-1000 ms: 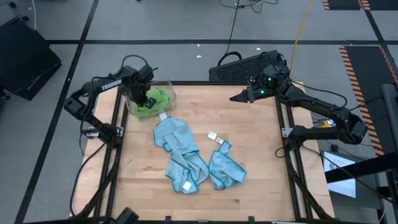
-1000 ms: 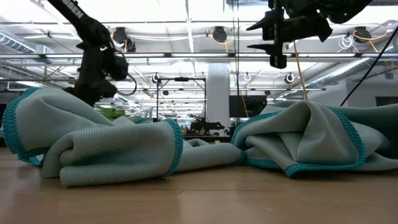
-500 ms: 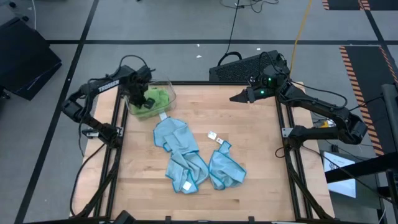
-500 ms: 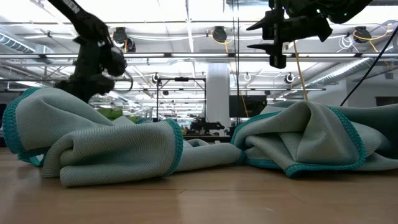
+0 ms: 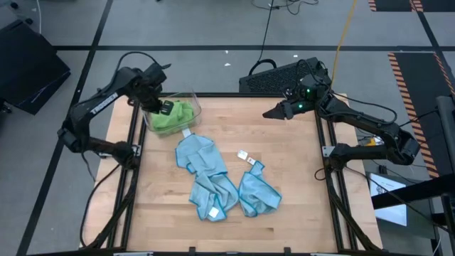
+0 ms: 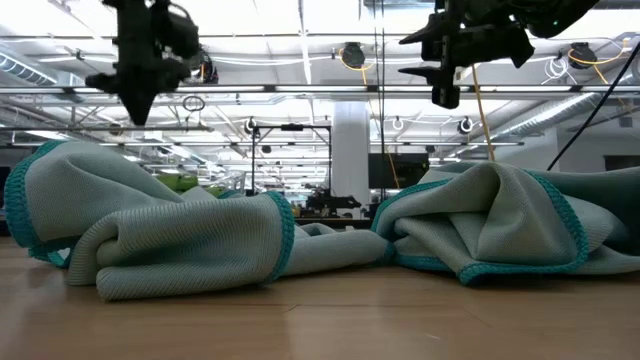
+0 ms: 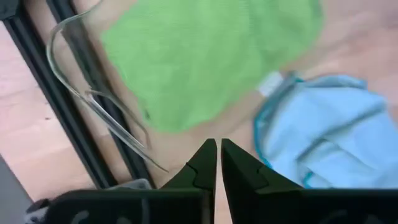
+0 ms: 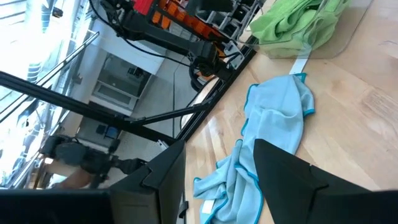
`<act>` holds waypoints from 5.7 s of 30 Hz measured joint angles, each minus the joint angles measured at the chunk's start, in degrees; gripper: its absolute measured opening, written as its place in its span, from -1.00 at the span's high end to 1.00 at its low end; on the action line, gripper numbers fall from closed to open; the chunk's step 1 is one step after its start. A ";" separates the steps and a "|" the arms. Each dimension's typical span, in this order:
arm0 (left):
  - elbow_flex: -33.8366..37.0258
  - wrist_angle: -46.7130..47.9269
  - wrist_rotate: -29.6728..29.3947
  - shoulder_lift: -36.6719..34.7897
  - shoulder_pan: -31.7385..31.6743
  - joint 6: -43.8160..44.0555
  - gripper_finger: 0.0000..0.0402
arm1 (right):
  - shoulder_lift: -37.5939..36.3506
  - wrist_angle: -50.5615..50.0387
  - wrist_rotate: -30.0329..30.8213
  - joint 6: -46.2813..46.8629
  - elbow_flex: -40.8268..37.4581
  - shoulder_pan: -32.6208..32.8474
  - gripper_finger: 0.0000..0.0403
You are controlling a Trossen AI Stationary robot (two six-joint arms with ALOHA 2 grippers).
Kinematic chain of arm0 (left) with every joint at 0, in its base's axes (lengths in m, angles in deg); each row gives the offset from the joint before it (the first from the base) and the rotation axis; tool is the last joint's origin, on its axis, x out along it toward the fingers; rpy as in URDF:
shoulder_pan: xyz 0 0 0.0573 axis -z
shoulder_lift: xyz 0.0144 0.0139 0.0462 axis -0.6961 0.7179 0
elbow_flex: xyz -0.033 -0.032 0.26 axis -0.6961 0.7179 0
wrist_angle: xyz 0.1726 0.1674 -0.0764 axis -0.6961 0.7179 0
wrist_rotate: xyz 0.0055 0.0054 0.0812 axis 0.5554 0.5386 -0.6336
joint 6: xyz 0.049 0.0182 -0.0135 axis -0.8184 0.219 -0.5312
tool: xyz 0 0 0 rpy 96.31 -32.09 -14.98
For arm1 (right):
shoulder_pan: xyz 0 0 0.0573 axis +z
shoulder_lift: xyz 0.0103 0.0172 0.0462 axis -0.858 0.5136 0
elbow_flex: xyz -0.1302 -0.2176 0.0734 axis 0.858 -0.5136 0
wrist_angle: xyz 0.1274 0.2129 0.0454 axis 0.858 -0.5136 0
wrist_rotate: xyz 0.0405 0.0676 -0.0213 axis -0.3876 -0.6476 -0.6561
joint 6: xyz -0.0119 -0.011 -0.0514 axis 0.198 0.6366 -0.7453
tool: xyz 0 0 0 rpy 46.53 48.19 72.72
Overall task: Fold microfiber towels
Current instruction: Fold the top center blue microfiber cloth
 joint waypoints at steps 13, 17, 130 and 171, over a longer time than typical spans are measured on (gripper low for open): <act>-5.56 -0.87 -1.12 -5.37 18.89 19.62 0.87 | 0.00 -0.02 -0.02 -2.89 0.00 0.00 0.10; -5.56 -1.48 -1.55 -5.40 26.16 24.38 0.87 | 0.00 -0.61 -0.02 -3.77 0.00 0.00 0.10; 25.85 -29.69 4.61 -7.49 46.79 39.90 0.66 | -5.53 -11.48 28.76 11.67 -2.91 22.63 0.10; 18.60 -38.94 -7.43 -7.52 45.66 7.64 0.98 | -4.46 -5.67 34.97 19.45 -2.86 27.32 0.10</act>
